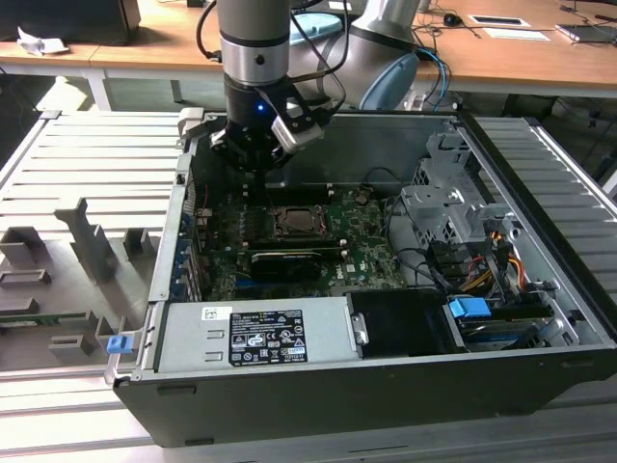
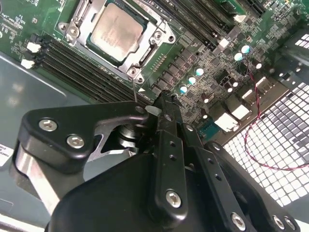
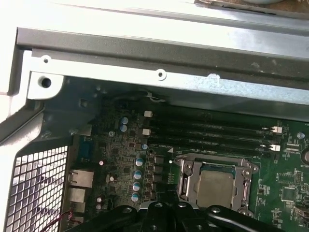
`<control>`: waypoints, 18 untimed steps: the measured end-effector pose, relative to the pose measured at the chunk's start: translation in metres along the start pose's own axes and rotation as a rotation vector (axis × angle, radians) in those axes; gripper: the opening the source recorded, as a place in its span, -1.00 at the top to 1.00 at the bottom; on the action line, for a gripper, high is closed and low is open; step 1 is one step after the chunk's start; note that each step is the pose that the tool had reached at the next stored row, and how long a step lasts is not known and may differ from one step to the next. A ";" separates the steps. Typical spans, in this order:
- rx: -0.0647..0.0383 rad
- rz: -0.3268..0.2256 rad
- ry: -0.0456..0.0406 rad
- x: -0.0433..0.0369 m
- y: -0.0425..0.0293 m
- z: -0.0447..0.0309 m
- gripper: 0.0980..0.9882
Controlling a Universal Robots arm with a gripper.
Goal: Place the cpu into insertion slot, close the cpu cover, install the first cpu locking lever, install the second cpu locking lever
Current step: 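Install the first cpu locking lever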
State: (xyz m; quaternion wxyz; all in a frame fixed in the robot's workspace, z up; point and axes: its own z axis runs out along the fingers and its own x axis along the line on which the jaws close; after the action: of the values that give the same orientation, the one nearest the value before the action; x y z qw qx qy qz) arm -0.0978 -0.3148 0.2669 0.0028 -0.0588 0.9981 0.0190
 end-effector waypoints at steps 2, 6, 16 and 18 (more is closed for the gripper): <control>0.000 0.001 0.0002 0.0010 0.0001 -0.0001 0.98; 0.000 0.026 -0.0008 0.0029 0.0003 0.0000 0.98; 0.000 0.028 -0.0008 0.0053 0.0022 0.0001 0.98; 0.000 0.028 -0.0009 0.0066 0.0024 0.0001 0.98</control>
State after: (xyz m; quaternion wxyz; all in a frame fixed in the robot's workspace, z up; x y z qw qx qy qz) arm -0.1047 -0.3132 0.2669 0.0030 -0.0446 0.9988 0.0189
